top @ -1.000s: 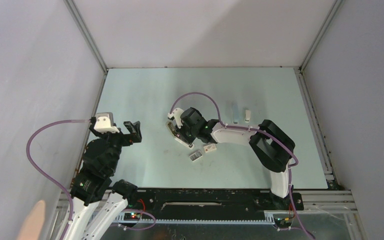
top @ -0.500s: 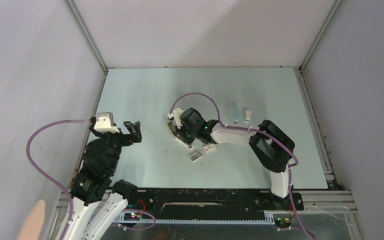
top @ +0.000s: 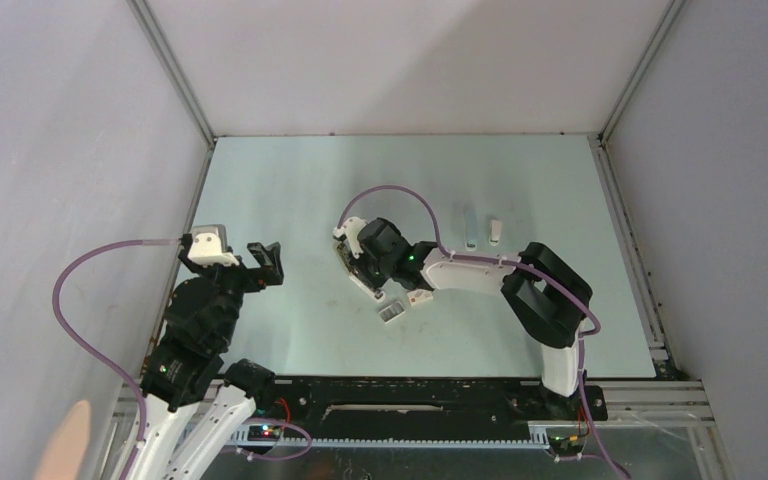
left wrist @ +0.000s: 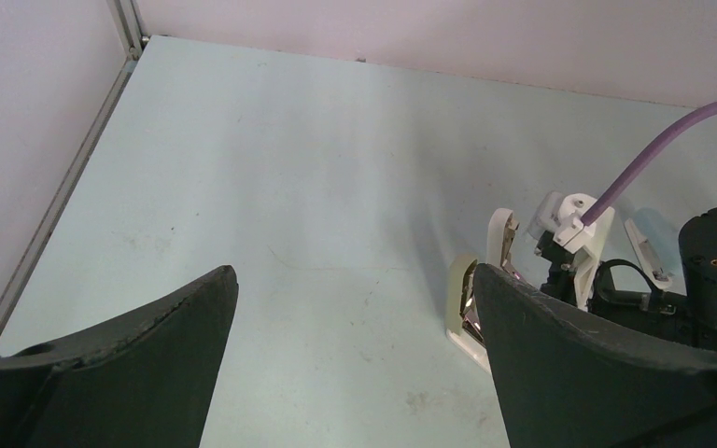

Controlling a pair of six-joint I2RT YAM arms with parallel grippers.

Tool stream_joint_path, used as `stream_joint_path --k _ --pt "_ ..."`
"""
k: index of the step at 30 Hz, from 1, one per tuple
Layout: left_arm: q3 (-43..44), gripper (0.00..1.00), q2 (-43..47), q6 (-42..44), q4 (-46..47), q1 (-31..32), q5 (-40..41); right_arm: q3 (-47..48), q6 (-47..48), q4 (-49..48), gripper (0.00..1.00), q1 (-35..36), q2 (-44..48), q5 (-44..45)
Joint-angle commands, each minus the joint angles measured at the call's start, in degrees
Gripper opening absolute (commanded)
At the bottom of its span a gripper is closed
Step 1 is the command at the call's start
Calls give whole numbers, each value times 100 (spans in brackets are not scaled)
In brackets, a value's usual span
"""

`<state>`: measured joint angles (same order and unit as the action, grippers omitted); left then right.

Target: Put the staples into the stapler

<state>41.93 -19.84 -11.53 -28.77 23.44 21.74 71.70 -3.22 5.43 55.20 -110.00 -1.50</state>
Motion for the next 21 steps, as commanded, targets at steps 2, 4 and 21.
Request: stream_joint_path --k 2,4,21 --pt "-45 100 41 10 164 -50 -81 -2 -208 -125 12 73 294 150" --pt "-48 100 42 10 160 -50 -80 -78 -278 -215 12 87 310 150" --pt "-53 100 48 10 158 -48 -84 -113 -326 -194 12 128 305 561"
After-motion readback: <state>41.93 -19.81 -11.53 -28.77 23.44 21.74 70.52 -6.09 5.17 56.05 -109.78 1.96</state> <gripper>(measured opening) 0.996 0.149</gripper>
